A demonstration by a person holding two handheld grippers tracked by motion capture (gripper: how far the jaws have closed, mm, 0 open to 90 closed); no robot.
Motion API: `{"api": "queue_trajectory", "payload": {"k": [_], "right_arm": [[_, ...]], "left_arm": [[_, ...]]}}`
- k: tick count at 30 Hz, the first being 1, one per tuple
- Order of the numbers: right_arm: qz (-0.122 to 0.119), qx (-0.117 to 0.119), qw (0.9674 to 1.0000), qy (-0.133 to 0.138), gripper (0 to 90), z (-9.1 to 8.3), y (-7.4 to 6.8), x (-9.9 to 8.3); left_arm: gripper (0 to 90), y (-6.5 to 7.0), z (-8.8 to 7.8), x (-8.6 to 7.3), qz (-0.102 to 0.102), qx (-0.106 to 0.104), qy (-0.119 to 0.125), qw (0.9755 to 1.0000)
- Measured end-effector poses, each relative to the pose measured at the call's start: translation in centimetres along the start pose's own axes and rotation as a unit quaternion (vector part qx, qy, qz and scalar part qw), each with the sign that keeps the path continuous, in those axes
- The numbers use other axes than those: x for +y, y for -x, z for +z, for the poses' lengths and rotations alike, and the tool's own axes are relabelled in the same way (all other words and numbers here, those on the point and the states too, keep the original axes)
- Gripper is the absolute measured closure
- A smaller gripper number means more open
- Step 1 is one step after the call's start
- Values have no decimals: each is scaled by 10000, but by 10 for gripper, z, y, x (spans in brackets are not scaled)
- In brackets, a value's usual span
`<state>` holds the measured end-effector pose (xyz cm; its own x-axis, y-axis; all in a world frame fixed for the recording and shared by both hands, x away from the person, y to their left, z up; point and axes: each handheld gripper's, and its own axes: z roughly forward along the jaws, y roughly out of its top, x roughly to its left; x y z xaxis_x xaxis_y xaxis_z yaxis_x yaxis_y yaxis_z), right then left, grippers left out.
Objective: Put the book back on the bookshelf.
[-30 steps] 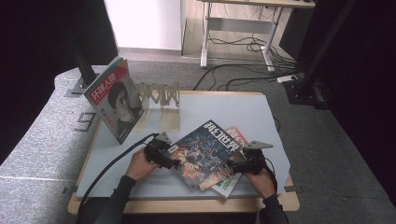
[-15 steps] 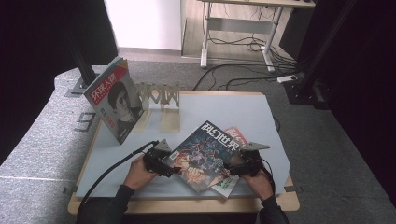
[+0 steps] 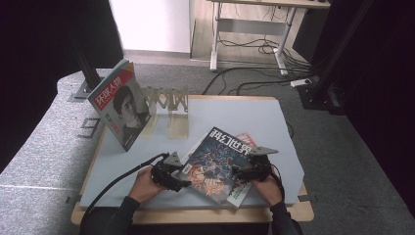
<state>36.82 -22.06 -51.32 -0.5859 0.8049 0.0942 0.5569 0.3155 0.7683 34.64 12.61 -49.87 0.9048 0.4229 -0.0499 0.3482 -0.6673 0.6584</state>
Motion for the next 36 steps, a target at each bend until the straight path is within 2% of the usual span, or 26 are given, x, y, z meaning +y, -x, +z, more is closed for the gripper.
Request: {"api": "queue_trajectory", "payload": {"k": [2, 4, 13, 20, 25, 32, 36], "right_arm": [[37, -19, 10000, 17, 73, 1, 2, 1], [41, -29, 10000, 37, 77, 3, 4, 2], [13, -68, 10000, 46, 77, 14, 11, 12], [-85, -10, 9999, 96, 84, 23, 17, 20], [-126, 48, 9999, 37, 122, 25, 19, 24], [-149, 18, 9999, -81, 119, 29, 19, 31], [-117, 28, 9999, -31, 109, 34, 19, 33]], "left_arm": [[275, 3, 0, 0, 145, 35, -12, 9999], [289, 5, 0, 0, 145, 30, 11, 9999], [370, 5, -1, 0, -55, -185, 66, 9998], [367, 8, 1, 0, -202, -359, 122, 9991], [365, 12, 1, 0, -211, -495, 132, 9985], [374, 18, 2, 0, -220, -704, 160, 9971], [391, 22, 4, 0, -205, -897, 216, 9955]]}}
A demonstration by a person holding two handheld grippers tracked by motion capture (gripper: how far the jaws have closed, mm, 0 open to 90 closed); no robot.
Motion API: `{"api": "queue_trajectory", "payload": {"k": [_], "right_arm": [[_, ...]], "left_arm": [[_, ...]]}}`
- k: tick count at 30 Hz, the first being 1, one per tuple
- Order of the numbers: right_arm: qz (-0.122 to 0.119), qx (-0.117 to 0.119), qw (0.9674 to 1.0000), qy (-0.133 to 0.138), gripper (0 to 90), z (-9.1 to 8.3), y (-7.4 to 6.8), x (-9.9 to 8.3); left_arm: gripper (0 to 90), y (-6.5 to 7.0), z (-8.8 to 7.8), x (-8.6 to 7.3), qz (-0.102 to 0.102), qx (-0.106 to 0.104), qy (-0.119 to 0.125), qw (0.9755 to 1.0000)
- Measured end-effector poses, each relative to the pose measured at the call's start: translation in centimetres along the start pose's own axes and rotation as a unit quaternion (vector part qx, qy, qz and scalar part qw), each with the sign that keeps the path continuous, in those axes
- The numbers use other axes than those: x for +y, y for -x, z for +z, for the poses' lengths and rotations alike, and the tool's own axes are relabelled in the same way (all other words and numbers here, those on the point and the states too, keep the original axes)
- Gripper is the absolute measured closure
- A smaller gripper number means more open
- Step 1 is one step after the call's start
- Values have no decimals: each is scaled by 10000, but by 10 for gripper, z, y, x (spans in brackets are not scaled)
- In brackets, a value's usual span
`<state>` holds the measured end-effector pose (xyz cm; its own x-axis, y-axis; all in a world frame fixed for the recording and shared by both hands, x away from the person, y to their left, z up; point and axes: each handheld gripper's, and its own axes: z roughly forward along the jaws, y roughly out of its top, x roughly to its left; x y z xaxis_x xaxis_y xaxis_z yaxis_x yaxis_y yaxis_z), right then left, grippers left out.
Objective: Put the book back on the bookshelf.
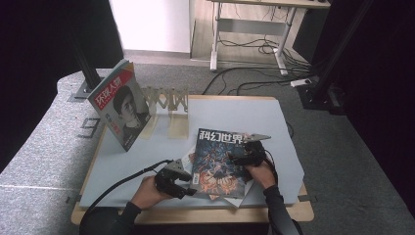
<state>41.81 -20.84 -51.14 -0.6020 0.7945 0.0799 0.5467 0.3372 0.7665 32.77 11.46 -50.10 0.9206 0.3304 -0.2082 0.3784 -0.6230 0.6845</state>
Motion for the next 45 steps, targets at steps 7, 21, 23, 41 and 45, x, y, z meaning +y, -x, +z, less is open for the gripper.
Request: {"api": "queue_trajectory", "payload": {"k": [7, 21, 23, 41, 45], "right_arm": [[-73, -3, 10000, 51, 126, -1, -1, -1], [-268, 245, 9993, -94, 44, -25, -15, -21], [-290, 283, 9991, -91, 43, -27, -17, -23], [-243, 65, 9997, -28, 76, -36, -6, -27], [-226, 29, 9997, -22, 81, -38, -2, -28]], "left_arm": [[352, -6, 0, 0, -10, 165, 11, 9999], [166, -21, -6, 6, -171, 501, 226, 9983], [168, -24, -8, 7, -216, 557, 292, 9978], [392, 9, 11, -7, 416, 561, -350, 9969], [533, 8, 14, -6, 316, 387, -423, 9979]]}}
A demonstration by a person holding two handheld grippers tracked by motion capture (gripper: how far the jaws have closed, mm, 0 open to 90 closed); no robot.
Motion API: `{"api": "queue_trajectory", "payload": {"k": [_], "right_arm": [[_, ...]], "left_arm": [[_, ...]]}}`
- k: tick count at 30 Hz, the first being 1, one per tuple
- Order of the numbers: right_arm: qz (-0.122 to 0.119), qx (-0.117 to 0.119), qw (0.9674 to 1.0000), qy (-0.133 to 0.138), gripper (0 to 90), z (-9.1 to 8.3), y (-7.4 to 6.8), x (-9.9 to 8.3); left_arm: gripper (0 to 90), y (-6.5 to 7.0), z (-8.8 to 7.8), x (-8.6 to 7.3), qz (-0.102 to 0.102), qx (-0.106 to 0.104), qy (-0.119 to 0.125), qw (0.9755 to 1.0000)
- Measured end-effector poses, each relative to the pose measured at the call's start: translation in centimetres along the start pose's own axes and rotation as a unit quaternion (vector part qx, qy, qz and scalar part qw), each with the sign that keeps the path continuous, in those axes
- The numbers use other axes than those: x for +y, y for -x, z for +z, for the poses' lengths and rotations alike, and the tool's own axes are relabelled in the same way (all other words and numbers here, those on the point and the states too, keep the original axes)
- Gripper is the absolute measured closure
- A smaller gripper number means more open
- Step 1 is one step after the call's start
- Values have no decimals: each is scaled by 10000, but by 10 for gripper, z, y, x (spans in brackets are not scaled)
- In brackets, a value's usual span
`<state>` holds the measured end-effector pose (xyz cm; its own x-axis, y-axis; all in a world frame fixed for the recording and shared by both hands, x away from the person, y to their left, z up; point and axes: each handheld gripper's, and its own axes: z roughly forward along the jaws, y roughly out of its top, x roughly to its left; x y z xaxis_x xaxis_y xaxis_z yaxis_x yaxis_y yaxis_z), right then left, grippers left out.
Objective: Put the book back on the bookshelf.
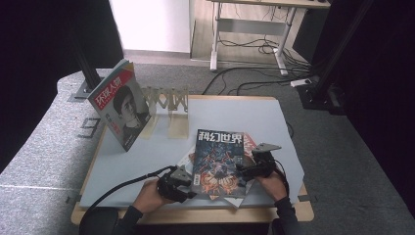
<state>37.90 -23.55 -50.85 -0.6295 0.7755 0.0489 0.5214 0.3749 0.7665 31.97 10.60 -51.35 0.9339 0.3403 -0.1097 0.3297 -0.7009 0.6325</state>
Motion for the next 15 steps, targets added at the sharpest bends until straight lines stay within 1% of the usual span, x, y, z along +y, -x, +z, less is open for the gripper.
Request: {"api": "queue_trajectory", "payload": {"k": [3, 4, 9, 13, 15], "right_arm": [[34, -31, 10000, 10, 83, -1, 3, -1], [46, -44, 10000, 4, 84, -1, 3, -1], [52, -76, 10000, 0, 89, -2, 5, -1], [88, -100, 9999, 1, 93, -1, 7, -1], [93, -106, 9999, 6, 95, -1, 8, -1]], "left_arm": [[543, -3, 0, 1, -75, -125, -24, 9999], [545, -3, -1, 1, -102, -133, -18, 9999], [583, -7, -1, 3, -204, 64, 101, 9997], [602, -8, 0, 5, -180, 157, 126, 9996], [625, -8, 0, 6, -168, 184, 126, 9996]]}}
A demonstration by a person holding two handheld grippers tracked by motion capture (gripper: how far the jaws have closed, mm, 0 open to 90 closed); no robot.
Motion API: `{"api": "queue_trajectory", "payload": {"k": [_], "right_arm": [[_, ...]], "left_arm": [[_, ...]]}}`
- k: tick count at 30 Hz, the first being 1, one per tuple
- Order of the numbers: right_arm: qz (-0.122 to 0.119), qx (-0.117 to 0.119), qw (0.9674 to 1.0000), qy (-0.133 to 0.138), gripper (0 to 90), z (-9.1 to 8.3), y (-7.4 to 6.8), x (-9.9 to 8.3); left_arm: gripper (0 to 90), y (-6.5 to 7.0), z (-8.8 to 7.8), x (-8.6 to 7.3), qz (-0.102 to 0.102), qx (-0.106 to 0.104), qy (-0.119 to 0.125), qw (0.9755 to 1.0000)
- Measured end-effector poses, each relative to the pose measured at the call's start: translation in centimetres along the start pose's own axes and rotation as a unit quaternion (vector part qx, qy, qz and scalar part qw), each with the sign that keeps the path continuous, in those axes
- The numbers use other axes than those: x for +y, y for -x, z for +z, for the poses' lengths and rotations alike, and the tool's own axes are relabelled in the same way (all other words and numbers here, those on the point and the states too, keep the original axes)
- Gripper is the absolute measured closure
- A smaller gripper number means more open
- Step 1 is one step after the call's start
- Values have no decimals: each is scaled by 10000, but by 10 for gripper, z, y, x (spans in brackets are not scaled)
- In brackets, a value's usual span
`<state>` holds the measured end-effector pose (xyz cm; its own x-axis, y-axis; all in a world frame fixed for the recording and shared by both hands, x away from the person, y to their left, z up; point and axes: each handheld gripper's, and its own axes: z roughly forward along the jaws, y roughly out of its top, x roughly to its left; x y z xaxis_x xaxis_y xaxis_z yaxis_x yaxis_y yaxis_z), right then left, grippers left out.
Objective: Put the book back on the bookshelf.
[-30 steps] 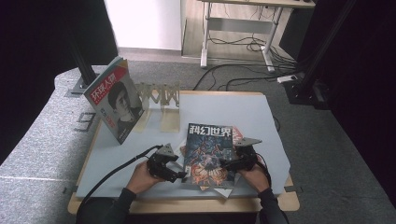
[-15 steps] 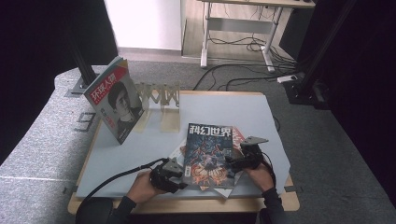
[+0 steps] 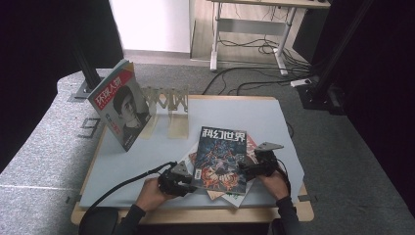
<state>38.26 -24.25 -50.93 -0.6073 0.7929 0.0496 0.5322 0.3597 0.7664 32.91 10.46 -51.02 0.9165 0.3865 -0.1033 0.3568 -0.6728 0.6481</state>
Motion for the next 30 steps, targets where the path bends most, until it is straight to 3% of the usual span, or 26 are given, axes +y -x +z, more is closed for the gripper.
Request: {"api": "queue_trajectory", "payload": {"k": [10, 16, 21, 25, 30], "right_arm": [[84, -78, 9999, 30, 105, 0, 9, 2], [323, 89, 9994, -49, 0, 8, 26, 6], [450, 207, 9987, -109, 0, 18, 37, 9], [331, 318, 9988, -190, 11, 18, 37, 11], [543, 339, 9978, -175, 23, 19, 46, 11]], "left_arm": [[635, -1, 0, 2, 16, -38, -7, 10000], [579, 1, 2, 1, 64, 41, -18, 10000], [531, 2, 1, 1, 64, 71, 11, 10000], [565, 2, 0, 1, 42, 86, -4, 10000], [583, 3, -1, 0, 50, 74, 25, 10000]]}}
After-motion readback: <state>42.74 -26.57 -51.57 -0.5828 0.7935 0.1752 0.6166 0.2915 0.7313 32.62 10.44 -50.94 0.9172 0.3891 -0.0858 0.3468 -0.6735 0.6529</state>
